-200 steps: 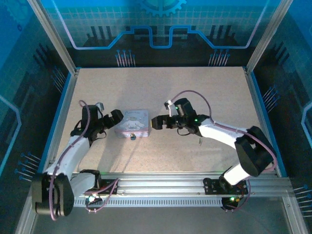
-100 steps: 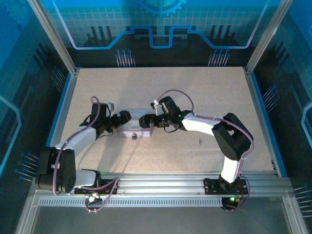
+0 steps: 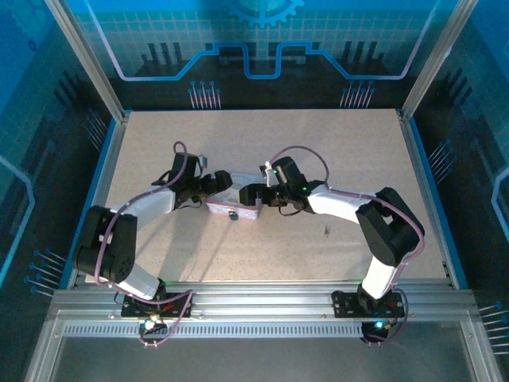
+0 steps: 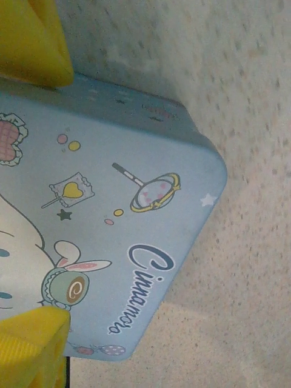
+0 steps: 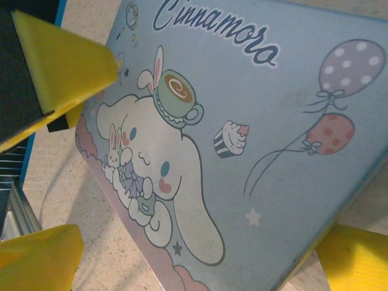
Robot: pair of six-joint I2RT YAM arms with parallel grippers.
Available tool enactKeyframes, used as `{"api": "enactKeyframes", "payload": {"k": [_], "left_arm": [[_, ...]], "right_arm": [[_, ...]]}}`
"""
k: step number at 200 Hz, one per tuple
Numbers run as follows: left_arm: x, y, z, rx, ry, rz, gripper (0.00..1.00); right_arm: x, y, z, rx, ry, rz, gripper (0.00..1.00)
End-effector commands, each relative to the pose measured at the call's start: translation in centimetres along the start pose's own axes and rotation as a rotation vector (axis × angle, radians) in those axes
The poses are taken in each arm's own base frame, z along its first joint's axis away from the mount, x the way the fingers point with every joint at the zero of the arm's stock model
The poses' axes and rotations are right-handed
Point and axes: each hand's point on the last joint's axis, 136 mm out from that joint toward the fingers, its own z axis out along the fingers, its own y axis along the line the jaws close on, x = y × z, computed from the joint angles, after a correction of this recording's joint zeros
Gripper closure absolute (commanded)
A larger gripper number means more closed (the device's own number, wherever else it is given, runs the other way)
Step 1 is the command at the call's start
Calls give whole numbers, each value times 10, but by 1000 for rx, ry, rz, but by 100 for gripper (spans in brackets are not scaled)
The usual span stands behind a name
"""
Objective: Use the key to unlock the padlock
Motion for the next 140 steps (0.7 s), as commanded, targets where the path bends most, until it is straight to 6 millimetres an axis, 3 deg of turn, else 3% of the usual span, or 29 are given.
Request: {"api": "enactKeyframes", "payload": {"k": [1,32,48,77,105,140], "left_arm": [[4,-54,13,143,49,48,7],[5,-76,33,160,75,77,6],[7,-84,42,168,89,90,6],[1,-86,50,149,79,86,2],[-9,-86,44,113,42,108,1],[-23,-84,21,75,-25,136,1]], "right_arm": [[3,1,-14,-17,-9,-10,1],[0,-14,-34,23,-50,6,1],[11,-30,-42,57,-52,29,0],[15,-43,-49,76,-55,56,0],[21,-62,-58,147,-56,77,0],[24,-85,-85,297,-63,49,0]]}}
